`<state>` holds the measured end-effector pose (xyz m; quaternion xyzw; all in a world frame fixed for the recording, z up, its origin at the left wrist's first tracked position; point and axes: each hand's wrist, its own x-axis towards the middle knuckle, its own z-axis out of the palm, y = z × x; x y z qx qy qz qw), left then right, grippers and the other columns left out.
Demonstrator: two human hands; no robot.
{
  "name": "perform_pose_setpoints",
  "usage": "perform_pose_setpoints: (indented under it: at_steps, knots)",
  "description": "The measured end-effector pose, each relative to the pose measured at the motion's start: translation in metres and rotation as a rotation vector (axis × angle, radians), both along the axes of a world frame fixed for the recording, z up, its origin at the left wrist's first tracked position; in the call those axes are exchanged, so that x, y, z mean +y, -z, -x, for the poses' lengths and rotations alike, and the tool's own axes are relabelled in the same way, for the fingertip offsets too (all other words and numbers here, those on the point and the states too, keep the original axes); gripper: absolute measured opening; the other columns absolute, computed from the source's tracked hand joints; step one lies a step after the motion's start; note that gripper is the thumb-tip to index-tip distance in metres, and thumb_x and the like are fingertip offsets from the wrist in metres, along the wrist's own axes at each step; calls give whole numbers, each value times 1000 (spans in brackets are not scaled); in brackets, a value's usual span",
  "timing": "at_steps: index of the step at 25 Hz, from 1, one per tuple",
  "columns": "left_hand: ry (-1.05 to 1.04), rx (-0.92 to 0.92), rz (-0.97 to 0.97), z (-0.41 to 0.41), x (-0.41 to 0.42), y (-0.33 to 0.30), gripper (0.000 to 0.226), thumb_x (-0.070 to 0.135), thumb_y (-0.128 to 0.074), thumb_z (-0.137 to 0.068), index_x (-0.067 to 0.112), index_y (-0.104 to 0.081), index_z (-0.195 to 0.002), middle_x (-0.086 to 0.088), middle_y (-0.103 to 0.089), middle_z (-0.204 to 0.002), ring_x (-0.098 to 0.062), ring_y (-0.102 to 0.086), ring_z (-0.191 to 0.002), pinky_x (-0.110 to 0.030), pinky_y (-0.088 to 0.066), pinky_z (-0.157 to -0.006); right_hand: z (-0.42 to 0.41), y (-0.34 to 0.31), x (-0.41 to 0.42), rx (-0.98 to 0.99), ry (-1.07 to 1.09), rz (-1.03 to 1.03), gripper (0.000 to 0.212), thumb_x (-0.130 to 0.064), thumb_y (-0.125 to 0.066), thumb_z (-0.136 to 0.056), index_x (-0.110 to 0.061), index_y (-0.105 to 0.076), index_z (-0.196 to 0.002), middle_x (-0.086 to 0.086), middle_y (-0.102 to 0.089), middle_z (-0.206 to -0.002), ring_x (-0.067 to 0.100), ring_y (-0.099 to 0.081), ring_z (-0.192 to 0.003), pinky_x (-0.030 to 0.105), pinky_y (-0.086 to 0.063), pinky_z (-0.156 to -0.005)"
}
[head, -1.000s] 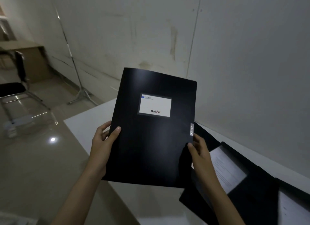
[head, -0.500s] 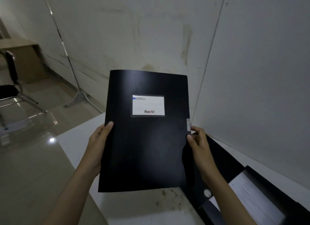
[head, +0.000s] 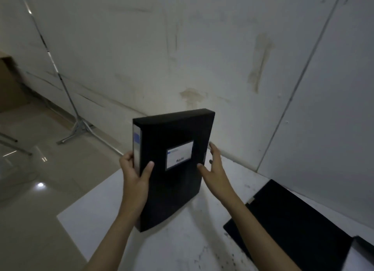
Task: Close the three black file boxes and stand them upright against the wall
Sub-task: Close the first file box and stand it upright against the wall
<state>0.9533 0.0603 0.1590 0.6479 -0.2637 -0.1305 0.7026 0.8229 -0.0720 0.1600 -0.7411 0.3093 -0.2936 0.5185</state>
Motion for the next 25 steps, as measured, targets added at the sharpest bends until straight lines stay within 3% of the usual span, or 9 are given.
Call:
perform_pose_setpoints:
  at_steps: [3,5,8,12,18,22,25]
  knots:
    - [-30,-54,-2,-30,-27,14,42,9,-54,-87,27,-26,-114,-4,-42,-122,-19,-47,-114,-37,-42,-98,-60,-32,-13,-43,-63,296,78,-10,-55,-87,-40,-8,-141,-2,2,-157,13,-2,-143,36,-14,-112]
    - [-26,-74,10,-46,-46,21,41,5,-53,-87,24,-27,-113,-2,-43,-115,-17,-49,-107,-37,-43,-97,-97,-43,-27,35,-146,461,76,-12,-57,-85,-45,-14,-139,-5,11,-156,22,5,-144,39,-10,-110]
    - [-47,-64,37,-70,-73,38,41,2,-53,-87,19,-30,-117,5,-46,-110,0,-52,-100,-37,-44,-96,-145,-33,-50,161,-248,593,66,-18,-57,-85,-42,-23,-137,-2,5,-157,32,15,-142,48,1,-113]
    - [-106,-20,44,-99,-110,61,45,2,-53,-87,18,-29,-122,-6,-40,-127,-20,-45,-116,-43,-39,-104,-178,-14,-75,167,-247,635,63,-15,-54,-86,-38,-26,-137,2,-8,-156,31,12,-143,38,3,-107]
    - [-100,-32,26,-125,-157,79,51,-1,-56,-84,9,-27,-124,-1,-37,-124,-19,-44,-115,-39,-44,-95,-201,-3,-123,202,-325,620,66,-8,-50,-84,-41,-26,-136,1,-11,-155,32,8,-144,52,5,-116]
    - [-3,-81,-53,-141,-183,71,52,-1,-55,-85,7,-22,-124,0,-35,-117,-10,-43,-104,-27,-45,-84,-203,-3,-144,193,-256,594,67,-4,-47,-83,-38,-27,-137,0,-7,-156,33,10,-143,46,7,-115]
    - [9,-108,-99,-148,-195,67,51,2,-56,-85,4,-22,-123,0,-37,-114,-19,-47,-105,-34,-48,-83,-206,-8,-154,223,-235,573,68,-3,-47,-83,-37,-26,-138,-1,-4,-156,33,11,-143,43,8,-114]
